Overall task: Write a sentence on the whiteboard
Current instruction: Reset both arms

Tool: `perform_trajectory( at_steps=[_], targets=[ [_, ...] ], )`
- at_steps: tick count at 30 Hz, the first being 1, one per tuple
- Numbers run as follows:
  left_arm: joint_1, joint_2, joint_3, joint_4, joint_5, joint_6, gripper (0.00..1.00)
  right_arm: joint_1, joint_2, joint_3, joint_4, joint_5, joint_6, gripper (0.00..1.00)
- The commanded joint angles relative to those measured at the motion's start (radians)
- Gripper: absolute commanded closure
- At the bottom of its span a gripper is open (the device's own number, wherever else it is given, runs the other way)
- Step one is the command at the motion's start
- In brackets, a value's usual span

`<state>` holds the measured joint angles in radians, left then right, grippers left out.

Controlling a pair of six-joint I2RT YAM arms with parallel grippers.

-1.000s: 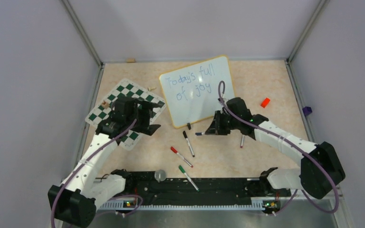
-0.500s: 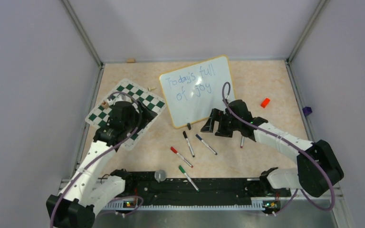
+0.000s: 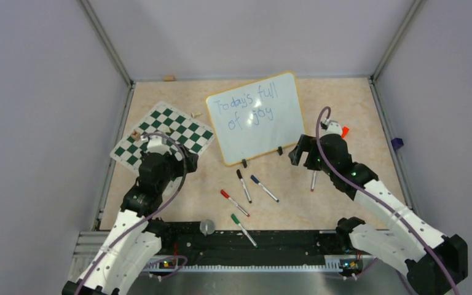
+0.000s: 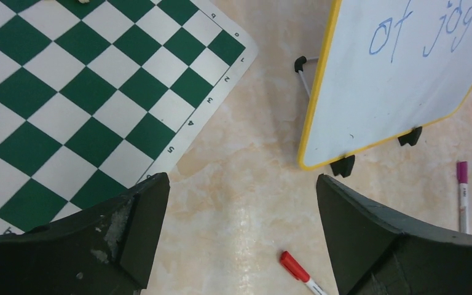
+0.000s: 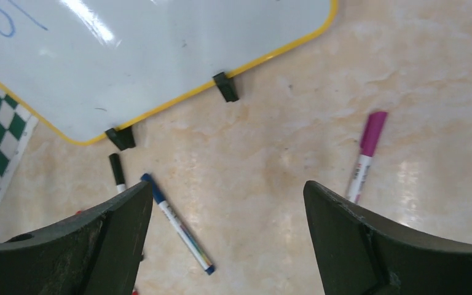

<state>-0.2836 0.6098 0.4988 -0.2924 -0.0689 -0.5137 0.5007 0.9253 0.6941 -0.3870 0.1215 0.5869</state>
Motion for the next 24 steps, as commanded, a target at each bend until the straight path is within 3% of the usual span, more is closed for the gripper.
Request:
perform_trajectory(
  at_steps=[1,4,9,12,18,24],
  targets=[
    [0.004,0.003,-0.043,0.173,-0.054,0.172,0.06,-0.012,-0.100,-0.083,0.064,0.222,-0.161,0.12],
    [0.005,0.071,-0.043,0.227,-0.140,0.266,0.04,-0.047,-0.192,-0.191,0.229,0.328,-0.235,0.15],
    [0.083,0.263,-0.052,0.407,-0.174,0.371,0.04,-0.257,-0.200,-0.360,0.590,0.282,-0.319,0.19],
    [0.166,0.368,-0.085,0.556,-0.127,0.375,0.04,-0.368,-0.099,-0.391,0.743,0.197,-0.394,0.19],
    [0.255,0.618,-0.132,0.897,-0.020,0.463,0.08,-0.422,0.189,-0.480,1.125,0.166,-0.451,0.17],
    [0.270,0.782,-0.075,1.048,-0.001,0.537,0.10,-0.461,0.381,-0.412,1.259,0.072,-0.505,0.14]
  ],
)
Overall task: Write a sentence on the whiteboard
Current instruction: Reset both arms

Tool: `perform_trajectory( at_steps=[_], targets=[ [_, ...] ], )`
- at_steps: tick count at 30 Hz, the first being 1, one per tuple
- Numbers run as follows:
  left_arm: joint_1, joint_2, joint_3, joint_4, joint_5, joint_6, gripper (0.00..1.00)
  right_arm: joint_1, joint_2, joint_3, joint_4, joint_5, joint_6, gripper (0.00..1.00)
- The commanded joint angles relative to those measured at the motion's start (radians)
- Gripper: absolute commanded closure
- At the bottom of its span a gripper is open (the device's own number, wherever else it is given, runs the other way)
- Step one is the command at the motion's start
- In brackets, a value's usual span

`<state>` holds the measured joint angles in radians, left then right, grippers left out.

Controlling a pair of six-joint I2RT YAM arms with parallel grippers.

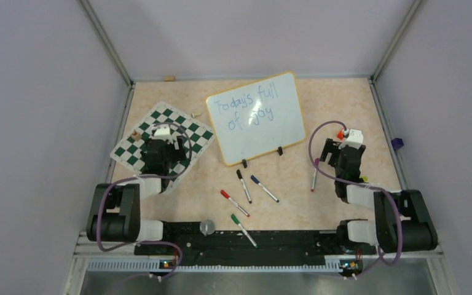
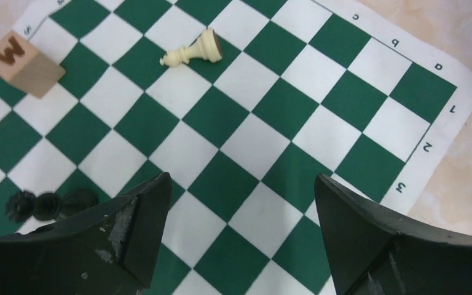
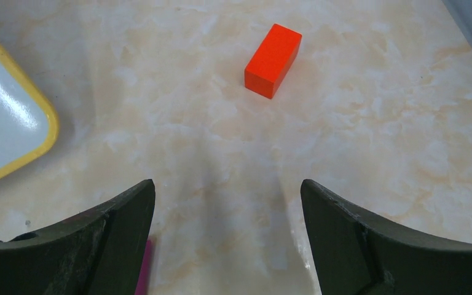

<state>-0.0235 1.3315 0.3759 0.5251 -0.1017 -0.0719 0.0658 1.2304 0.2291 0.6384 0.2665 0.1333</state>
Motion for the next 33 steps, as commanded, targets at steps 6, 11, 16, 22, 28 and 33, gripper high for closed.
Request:
perform_trajectory(
  at_steps=[6,11,16,22,28,33],
  targets=[
    [0.080,0.102,0.047,0.265,0.041,0.031,0.09,-0.044,0.189,0.046,0.375,-0.166,-0.106,0.16],
    [0.080,0.154,-0.120,0.652,0.045,0.043,0.10,-0.045,0.217,-0.027,0.528,-0.163,-0.111,0.21],
    [0.082,0.121,-0.055,0.470,0.036,0.028,0.02,-0.044,0.218,-0.030,0.539,-0.161,-0.113,0.01],
    [0.082,0.135,-0.069,0.526,0.033,0.036,0.01,-0.044,0.221,-0.032,0.549,-0.161,-0.111,0.01],
    [0.081,0.137,-0.068,0.525,0.035,0.037,0.01,-0.044,0.223,-0.033,0.547,-0.162,-0.110,0.01],
    [0.082,0.135,-0.070,0.527,0.036,0.038,0.01,-0.044,0.222,-0.033,0.548,-0.162,-0.110,0.01]
  ],
)
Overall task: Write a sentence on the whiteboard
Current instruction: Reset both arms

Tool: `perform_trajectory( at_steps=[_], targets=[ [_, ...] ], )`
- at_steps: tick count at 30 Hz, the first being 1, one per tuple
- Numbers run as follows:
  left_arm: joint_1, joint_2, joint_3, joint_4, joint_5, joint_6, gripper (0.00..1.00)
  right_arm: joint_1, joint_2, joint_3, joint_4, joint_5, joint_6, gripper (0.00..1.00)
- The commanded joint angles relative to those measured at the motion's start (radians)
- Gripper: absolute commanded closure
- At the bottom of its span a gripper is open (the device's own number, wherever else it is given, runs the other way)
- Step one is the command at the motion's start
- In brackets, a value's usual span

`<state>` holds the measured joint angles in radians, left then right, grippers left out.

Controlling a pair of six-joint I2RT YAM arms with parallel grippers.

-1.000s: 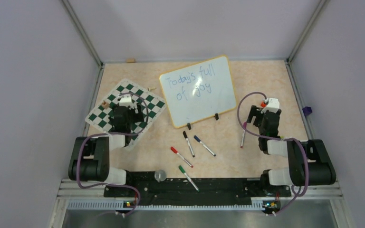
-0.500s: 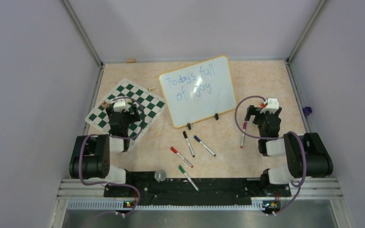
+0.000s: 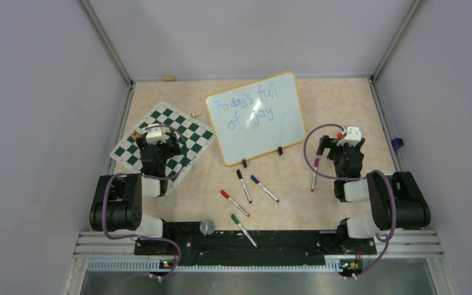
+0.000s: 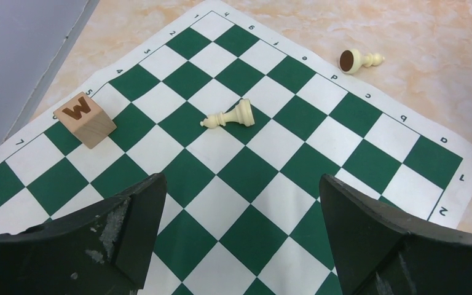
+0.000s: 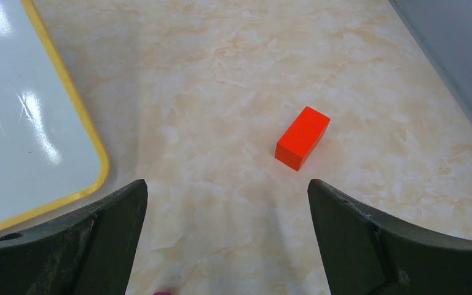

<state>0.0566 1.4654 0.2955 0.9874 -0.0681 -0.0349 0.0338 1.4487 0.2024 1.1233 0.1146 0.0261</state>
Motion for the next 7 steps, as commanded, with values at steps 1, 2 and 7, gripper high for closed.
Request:
perform_trajectory(
  at_steps=[1,2,7],
  targets=[
    [0.001,0.004,0.013,0.065,0.002,0.001,0.01,-0.013,0.004,-0.006,0.064,-0.009,-0.003,0.01],
    [0.001,0.005,0.012,0.067,0.003,0.002,0.01,-0.012,0.004,-0.006,0.063,-0.010,-0.003,0.01],
    [-0.001,0.009,0.005,0.087,0.004,0.004,0.01,-0.011,0.004,-0.006,0.063,-0.010,-0.004,0.01]
  ],
)
